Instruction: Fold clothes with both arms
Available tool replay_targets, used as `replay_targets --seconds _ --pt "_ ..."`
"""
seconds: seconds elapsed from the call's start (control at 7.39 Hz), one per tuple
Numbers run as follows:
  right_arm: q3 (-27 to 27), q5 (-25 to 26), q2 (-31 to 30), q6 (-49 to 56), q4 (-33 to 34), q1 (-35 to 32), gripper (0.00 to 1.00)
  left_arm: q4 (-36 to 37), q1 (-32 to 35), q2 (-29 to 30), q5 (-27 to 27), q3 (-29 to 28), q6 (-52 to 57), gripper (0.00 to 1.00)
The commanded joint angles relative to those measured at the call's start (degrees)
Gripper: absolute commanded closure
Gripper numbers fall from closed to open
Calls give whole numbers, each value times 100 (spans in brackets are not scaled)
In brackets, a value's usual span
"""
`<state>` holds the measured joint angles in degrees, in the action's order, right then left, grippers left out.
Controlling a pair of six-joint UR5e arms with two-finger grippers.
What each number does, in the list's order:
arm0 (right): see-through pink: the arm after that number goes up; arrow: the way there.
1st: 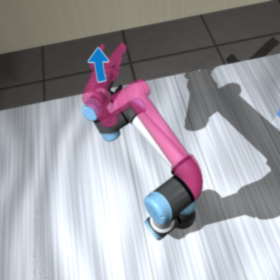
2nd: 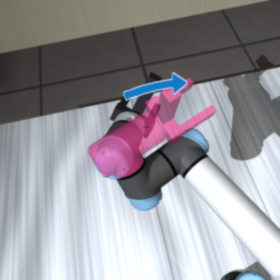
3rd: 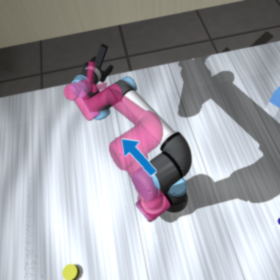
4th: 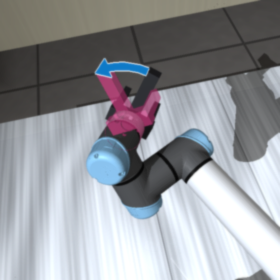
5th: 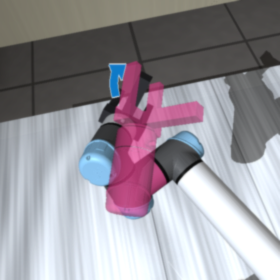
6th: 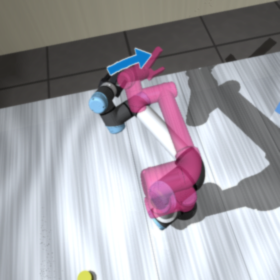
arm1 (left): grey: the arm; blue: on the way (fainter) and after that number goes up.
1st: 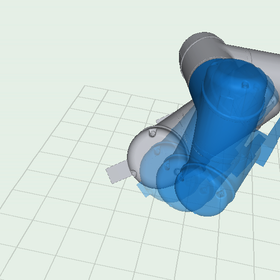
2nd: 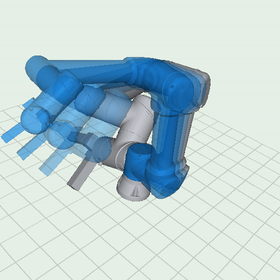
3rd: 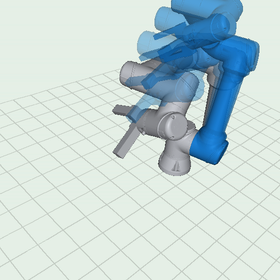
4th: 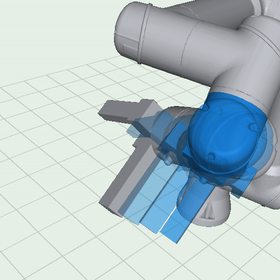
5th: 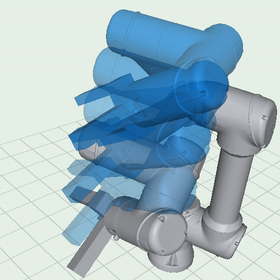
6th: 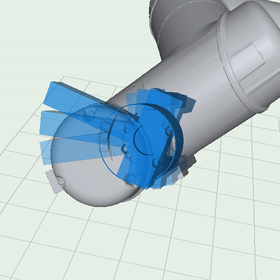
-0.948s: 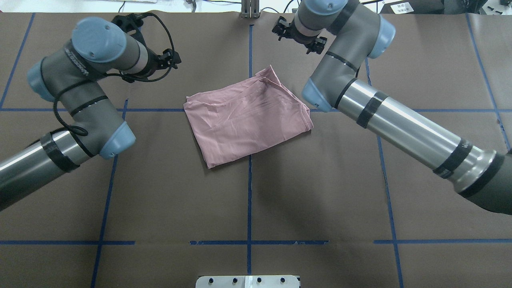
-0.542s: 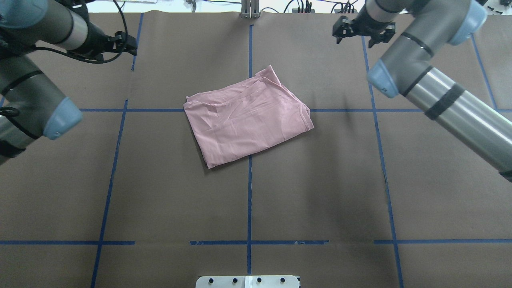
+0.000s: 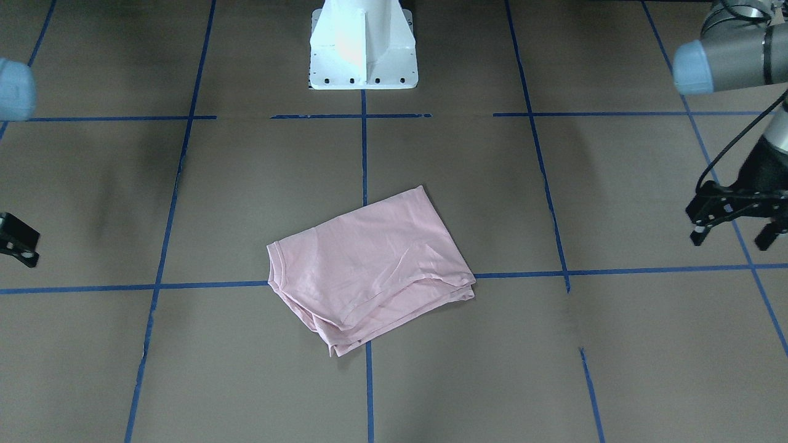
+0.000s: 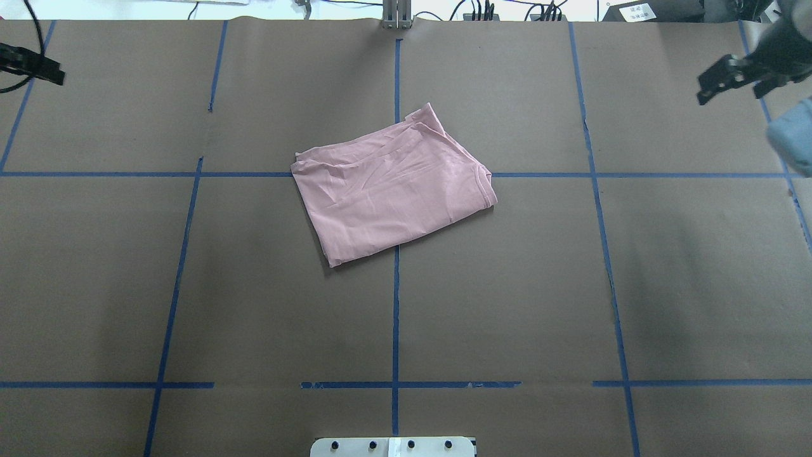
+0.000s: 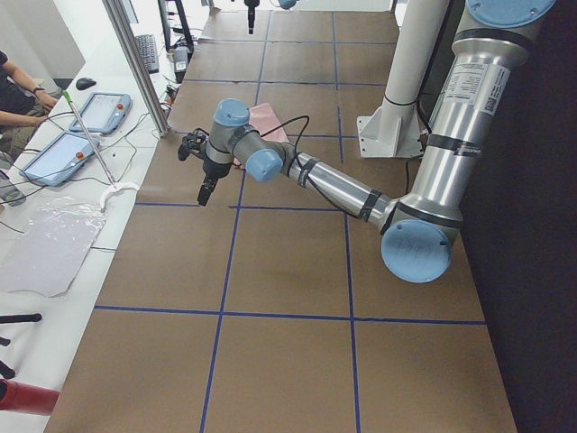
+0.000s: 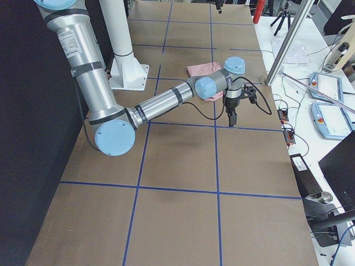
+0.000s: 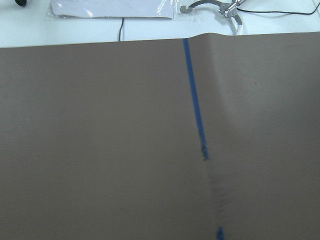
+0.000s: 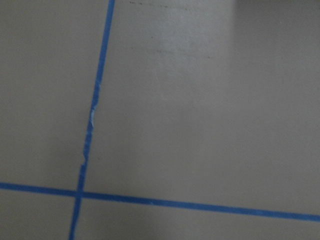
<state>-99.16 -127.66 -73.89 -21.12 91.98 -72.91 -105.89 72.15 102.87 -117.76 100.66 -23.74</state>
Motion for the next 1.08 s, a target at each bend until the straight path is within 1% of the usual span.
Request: replay_targets --seconds 0.0,0.14,0.27,0.41,0.54,0.68,0.95 --pt "-121 -611 -861 1744 110 -932 0 166 1121 -372 -736 -264 2345 0" --pt "-121 -620 -1221 1960 75 -1179 0 157 1291 -669 -818 -405 3296 0" --pt "-173 -585 -1424 1901 5 -1190 0 79 1345 -863 -819 -416 3314 0" --pt "-191 -576 -1426 1875 13 -1190 0 26 1337 -882 -801 -442 3288 0" --pt "-69 -568 -1496 1883 13 -1190 0 -71 1336 -891 -784 -477 3288 0" --pt "-111 -585 -1506 1875 13 -1190 0 -89 1336 -1179 -766 -503 3297 0" --pt "-59 -638 -1628 1866 31 -1190 0 7 1354 -1426 -810 -504 3340 0"
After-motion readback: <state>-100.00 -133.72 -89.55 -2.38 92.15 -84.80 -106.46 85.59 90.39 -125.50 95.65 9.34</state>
